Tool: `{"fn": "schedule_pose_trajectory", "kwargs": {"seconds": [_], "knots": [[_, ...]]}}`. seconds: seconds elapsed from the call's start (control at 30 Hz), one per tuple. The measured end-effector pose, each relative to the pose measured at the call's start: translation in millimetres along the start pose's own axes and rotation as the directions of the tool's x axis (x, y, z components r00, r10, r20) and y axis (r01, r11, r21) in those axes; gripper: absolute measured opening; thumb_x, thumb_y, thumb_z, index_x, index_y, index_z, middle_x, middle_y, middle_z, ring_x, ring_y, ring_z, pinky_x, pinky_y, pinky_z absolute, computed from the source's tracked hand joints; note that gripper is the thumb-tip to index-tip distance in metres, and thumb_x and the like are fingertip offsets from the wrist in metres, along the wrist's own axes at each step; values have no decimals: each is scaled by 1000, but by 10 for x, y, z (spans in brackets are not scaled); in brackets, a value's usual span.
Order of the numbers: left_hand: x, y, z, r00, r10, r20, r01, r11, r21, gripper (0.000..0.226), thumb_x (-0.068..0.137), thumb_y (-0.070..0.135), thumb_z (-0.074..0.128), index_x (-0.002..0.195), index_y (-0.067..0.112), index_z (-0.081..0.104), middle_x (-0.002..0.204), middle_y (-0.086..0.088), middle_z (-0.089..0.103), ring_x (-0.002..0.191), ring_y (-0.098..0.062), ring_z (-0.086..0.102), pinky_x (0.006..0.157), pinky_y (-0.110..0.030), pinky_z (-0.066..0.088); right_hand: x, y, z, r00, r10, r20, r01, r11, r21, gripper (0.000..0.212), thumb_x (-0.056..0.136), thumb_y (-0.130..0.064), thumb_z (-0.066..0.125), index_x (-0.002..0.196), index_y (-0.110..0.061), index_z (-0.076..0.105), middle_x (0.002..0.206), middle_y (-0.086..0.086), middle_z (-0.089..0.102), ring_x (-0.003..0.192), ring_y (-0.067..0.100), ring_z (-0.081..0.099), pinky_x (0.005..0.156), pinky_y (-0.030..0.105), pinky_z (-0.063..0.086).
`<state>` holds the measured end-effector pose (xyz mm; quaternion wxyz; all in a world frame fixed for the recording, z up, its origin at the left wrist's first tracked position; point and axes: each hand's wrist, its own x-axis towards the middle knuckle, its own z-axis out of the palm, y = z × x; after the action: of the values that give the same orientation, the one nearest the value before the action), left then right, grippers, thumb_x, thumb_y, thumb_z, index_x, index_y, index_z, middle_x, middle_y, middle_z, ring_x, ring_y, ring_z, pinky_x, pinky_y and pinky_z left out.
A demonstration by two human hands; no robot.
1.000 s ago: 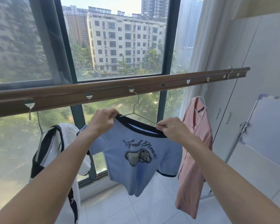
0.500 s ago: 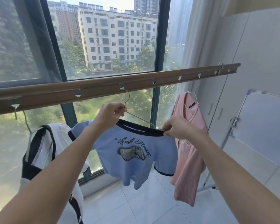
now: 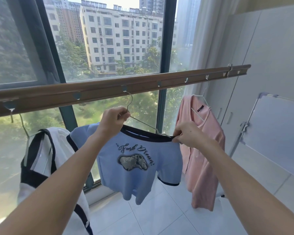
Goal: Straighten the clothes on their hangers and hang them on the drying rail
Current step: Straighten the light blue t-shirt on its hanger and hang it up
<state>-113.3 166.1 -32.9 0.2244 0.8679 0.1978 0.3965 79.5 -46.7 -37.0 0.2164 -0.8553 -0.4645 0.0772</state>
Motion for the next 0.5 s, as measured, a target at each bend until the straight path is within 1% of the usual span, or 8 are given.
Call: {"fn": "schedule_pose_trajectory", "kwargs": {"seconds": [0.07, 0.13, 0.17, 0.23, 0.27, 0.3, 0.4, 0.5], "knots": [[-3, 11, 17, 1000, -5, 4, 5, 1000, -14, 12, 91, 15, 64, 85, 6, 69, 67, -6, 64, 59, -20, 53, 60, -30, 43, 25, 18, 13, 999, 0, -39, 1, 1000, 15, 11, 80, -8, 78, 75, -14, 71, 69, -2, 61, 69, 19, 62, 60, 24, 51], [-1, 26, 34, 1000, -6, 19, 6, 1000, -20, 14, 92, 16, 63, 84, 5, 68, 63, -9, 61, 56, -18, 48, 57, -29, 40, 44, 31, 14, 998, -11, -57, 12, 1000, 10, 13, 80, -7, 78, 72, -14, 70, 70, 0, 62, 68, 18, 61, 56, 19, 48], [12, 29, 36, 1000, -3, 25, 4, 1000, -18, 14, 92, 15, 62, 84, 5, 68, 62, -10, 61, 56, -18, 47, 57, -29, 39, 58, 36, 8, 998, -15, -60, 15, 1000, -3, 10, 80, -7, 78, 74, -13, 72, 73, 1, 64, 69, 17, 62, 57, 20, 49], [35, 34, 42, 999, -5, 31, 6, 1000, -6, 13, 92, 13, 63, 83, 5, 68, 61, -7, 59, 55, -17, 46, 56, -27, 38, 85, 37, -19, 996, -31, -80, 28, 999, -42, 6, 79, -10, 77, 78, -15, 76, 80, 0, 69, 75, 18, 66, 66, 29, 56], [46, 41, 46, 999, -8, 32, 8, 1000, -1, 12, 91, 12, 63, 82, 6, 68, 60, -4, 58, 54, -16, 44, 56, -25, 37, 96, 18, -43, 994, -36, -103, 33, 999, -32, 6, 79, -11, 77, 79, -17, 77, 81, -1, 70, 77, 18, 67, 71, 34, 58], [52, 51, 53, 999, -7, 32, 7, 1000, 5, 11, 91, 12, 63, 82, 6, 68, 59, -2, 56, 53, -14, 44, 56, -24, 36, 99, -19, -72, 990, -46, -136, 46, 999, -2, 6, 79, -12, 76, 80, -18, 77, 81, -3, 70, 78, 18, 67, 75, 36, 58], [64, 87, 65, 999, -3, 39, 2, 1000, 14, 10, 90, 11, 64, 85, 7, 71, 60, 2, 57, 53, -11, 45, 56, -21, 36, 135, -221, -150, 963, -122, -242, 139, 989, 54, 4, 82, -14, 75, 85, -13, 78, 82, -3, 69, 80, 16, 64, 77, 30, 52], [68, 109, 70, 999, 8, 44, -9, 1000, 17, 9, 90, 11, 66, 87, 5, 72, 64, 0, 62, 58, -18, 54, 58, -25, 43, 195, -452, -161, 939, -166, -303, 207, 972, 109, 7, 84, -17, 74, 89, -13, 78, 88, -1, 72, 81, 16, 65, 80, 33, 54]]}}
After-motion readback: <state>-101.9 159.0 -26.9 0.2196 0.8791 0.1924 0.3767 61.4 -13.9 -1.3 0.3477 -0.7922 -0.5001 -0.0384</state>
